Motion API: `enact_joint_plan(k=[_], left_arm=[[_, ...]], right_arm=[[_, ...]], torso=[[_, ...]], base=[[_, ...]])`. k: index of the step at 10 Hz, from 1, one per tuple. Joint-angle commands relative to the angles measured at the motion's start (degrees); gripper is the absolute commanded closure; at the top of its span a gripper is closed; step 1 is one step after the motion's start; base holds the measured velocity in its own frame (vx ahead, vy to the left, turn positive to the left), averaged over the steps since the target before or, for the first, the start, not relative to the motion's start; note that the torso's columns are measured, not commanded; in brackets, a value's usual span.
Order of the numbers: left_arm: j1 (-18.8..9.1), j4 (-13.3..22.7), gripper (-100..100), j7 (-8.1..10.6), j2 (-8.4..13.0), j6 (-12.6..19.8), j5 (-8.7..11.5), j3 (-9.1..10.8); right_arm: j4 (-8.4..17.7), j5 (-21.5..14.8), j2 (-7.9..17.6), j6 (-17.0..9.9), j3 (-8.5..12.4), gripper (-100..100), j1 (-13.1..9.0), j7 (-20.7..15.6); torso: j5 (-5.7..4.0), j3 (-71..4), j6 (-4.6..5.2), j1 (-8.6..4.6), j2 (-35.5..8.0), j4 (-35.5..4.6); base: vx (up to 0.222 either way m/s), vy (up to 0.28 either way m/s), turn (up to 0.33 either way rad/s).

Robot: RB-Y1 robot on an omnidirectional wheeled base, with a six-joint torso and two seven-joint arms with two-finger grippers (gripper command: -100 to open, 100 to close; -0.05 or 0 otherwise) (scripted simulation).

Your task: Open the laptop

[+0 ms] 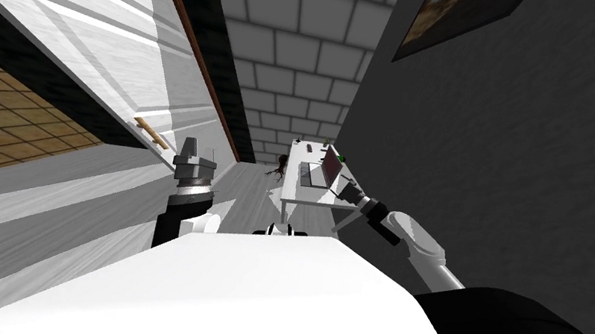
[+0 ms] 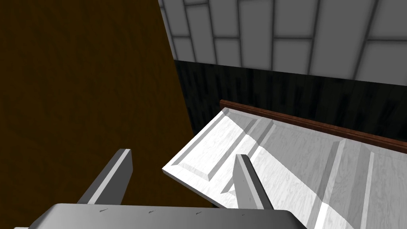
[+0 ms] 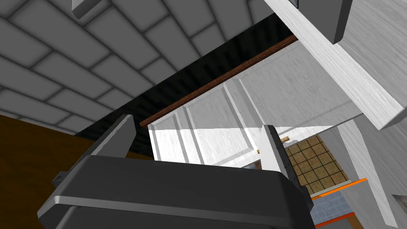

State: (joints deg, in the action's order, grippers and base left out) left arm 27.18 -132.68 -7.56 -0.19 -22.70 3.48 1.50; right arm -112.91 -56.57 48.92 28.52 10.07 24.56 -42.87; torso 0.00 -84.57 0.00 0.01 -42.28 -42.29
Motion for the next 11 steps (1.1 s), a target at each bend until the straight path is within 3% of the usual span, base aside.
enact_joint_plan(k=[1, 9, 11], left_arm=[[0.0, 0.0, 0, 0.0, 0.0, 0.0, 0.0, 0.0], [0.0, 0.0, 0, 0.0, 0.0, 0.0, 0.0, -0.01], [0.0, 0.0, 0, 0.0, 0.0, 0.0, 0.0, -0.01]], right_arm=[[1.3, 2.0, -0.5, 0.4, -1.1, -100, -2.2, 0.7], [4.8, -0.2, 0.0, -8.6, 2.1, -100, -6.4, 4.8], [4.9, 0.0, 0.0, -8.1, 1.5, -100, -6.6, 4.6]], torso=[[-0.02, 0.0, 0.0, -0.08, 0.0, 0.0], [0.0, 0.0, 0.0, 0.0, -0.1, 0.0], [-0.02, 0.1, 0.0, -0.08, -0.1, 0.0]], base=[[-0.013, -0.088, 0.079], [0.076, 0.019, -0.018], [0.021, 0.016, -0.004]])
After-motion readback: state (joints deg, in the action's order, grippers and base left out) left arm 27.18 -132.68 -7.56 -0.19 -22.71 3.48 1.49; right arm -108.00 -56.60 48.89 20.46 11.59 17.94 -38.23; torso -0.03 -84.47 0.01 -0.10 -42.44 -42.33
